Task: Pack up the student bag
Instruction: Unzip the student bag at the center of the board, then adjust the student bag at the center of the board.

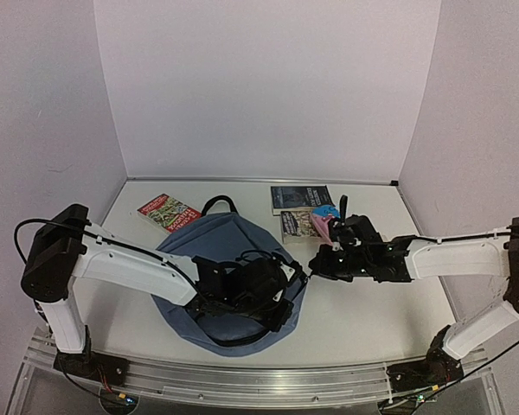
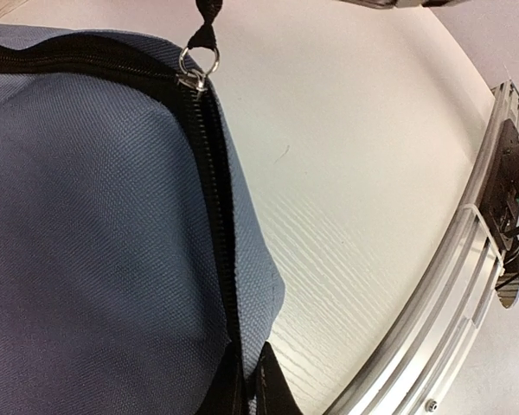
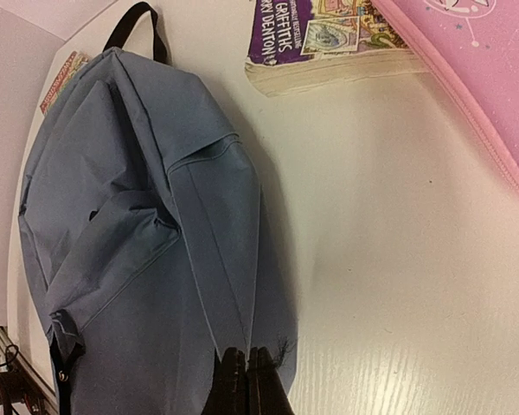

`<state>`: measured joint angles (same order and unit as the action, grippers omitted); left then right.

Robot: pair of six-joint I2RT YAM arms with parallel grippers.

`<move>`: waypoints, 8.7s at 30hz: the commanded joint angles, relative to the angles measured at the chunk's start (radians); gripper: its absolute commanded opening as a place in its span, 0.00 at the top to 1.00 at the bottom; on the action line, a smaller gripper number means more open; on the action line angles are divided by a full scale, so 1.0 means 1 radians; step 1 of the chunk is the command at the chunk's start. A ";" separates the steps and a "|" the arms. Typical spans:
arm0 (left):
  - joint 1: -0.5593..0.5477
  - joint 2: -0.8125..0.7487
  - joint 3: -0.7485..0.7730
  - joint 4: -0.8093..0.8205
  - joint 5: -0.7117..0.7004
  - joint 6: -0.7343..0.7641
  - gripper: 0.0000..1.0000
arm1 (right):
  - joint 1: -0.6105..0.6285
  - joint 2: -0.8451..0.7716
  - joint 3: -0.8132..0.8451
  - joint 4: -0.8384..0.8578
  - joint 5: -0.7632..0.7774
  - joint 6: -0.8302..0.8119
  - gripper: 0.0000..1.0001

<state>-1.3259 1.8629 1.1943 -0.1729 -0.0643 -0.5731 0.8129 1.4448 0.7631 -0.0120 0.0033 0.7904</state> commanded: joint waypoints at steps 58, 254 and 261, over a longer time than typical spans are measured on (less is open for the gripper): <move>0.117 0.100 0.265 -0.104 0.121 -0.212 0.31 | -0.080 0.263 0.182 0.193 -0.137 -0.156 1.00; 0.150 0.345 0.403 -0.002 0.268 -0.175 0.56 | 0.202 -0.100 -0.368 0.298 -0.092 0.472 1.00; 0.150 0.350 0.397 -0.020 0.229 -0.194 0.92 | 0.202 -0.103 -0.368 0.297 -0.093 0.473 1.00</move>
<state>-1.1683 2.2017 1.5654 -0.1842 0.1825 -0.7619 1.0103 1.3479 0.3897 0.2774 -0.1024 1.2617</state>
